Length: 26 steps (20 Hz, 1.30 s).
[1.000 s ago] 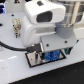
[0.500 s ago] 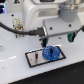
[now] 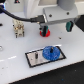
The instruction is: Insert the blue gear onto the right peg, followed by the red gear
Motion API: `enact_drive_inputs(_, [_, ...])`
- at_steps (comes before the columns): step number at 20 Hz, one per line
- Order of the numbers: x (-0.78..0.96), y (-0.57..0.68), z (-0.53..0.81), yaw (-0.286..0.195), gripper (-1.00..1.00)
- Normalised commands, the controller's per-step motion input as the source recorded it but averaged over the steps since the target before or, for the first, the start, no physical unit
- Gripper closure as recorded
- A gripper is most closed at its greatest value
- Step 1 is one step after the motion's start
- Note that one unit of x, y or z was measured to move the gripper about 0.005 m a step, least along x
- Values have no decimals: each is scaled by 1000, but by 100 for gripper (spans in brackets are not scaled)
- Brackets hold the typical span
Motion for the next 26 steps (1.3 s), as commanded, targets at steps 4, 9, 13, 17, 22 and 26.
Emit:
enact_drive_inputs(4, [-623, 94, -167, 0, -100])
enact_drive_inputs(9, [-435, 88, -276, 0, -100])
enact_drive_inputs(13, [-374, 6, -363, 0, -100])
enact_drive_inputs(17, [-350, -10, -373, 0, -100])
enact_drive_inputs(22, [-314, 11, -387, 0, -100])
enact_drive_inputs(26, [-209, -2, -328, 0, -100])
